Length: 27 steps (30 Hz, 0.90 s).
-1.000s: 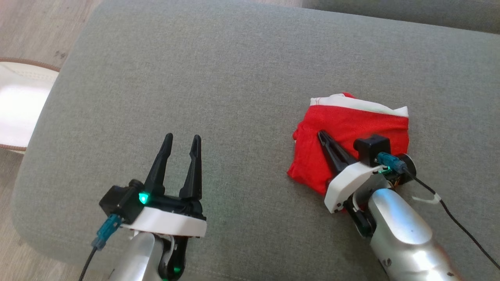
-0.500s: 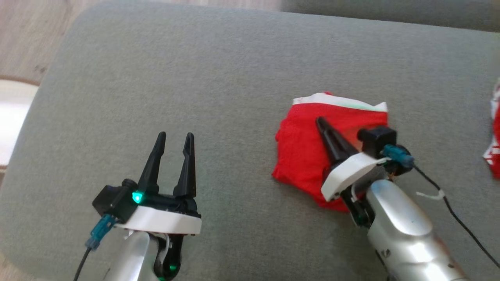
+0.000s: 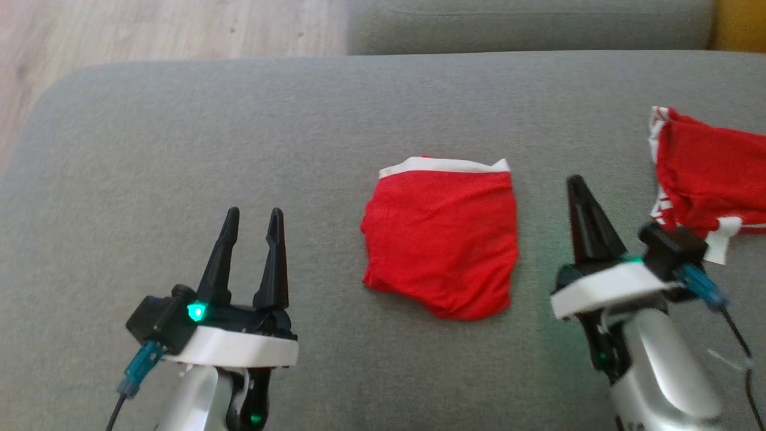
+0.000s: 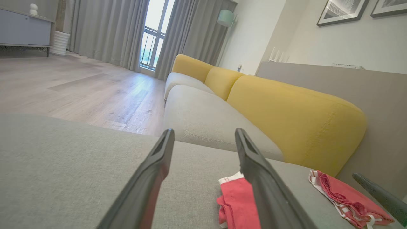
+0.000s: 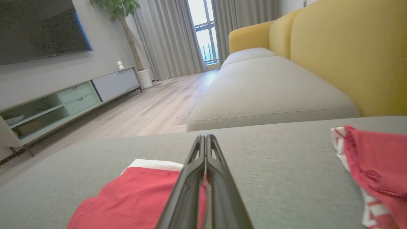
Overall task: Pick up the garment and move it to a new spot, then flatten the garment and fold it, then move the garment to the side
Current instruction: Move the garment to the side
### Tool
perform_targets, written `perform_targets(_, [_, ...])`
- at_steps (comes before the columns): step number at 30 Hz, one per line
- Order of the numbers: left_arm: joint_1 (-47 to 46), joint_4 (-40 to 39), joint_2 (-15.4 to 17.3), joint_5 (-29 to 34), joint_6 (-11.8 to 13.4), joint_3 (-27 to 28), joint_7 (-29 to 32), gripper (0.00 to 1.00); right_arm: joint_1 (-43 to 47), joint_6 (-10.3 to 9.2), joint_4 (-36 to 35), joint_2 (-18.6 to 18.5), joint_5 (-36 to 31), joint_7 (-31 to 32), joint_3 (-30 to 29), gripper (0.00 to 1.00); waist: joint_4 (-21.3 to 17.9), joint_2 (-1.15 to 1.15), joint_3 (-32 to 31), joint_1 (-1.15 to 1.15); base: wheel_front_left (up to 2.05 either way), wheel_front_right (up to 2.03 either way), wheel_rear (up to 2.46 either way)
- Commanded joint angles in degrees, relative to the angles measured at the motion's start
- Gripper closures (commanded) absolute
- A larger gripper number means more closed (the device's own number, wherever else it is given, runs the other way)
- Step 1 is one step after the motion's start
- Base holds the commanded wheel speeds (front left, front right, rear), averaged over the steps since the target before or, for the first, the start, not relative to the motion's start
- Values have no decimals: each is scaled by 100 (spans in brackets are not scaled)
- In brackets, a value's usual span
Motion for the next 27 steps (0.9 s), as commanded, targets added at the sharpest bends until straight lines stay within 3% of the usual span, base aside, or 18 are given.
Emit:
perform_targets(1, [-41,-191,53,37,9,242,-29,0,-1,-3,-290,52,-7,-73,31,100,-124,0,-93,0,0,0,0])
perform_targets(10, [135,-167,58,99,9,283,-29,0,768,-3,-789,52,208,-75,-283,100,-347,0,-182,0,0,0,0])
perform_targets(11, [150,-161,60,103,9,287,-29,0,798,-3,-813,52,215,-76,-280,63,-354,0,-188,0,0,0,0])
perform_targets(12, [164,-158,60,103,9,292,-29,0,827,-3,-830,52,249,-76,-286,0,-360,0,-195,0,0,0,0])
perform_targets(27, [176,-232,43,119,9,288,-29,0,876,-3,-880,52,210,-73,-311,0,-240,0,-151,0,0,0,0])
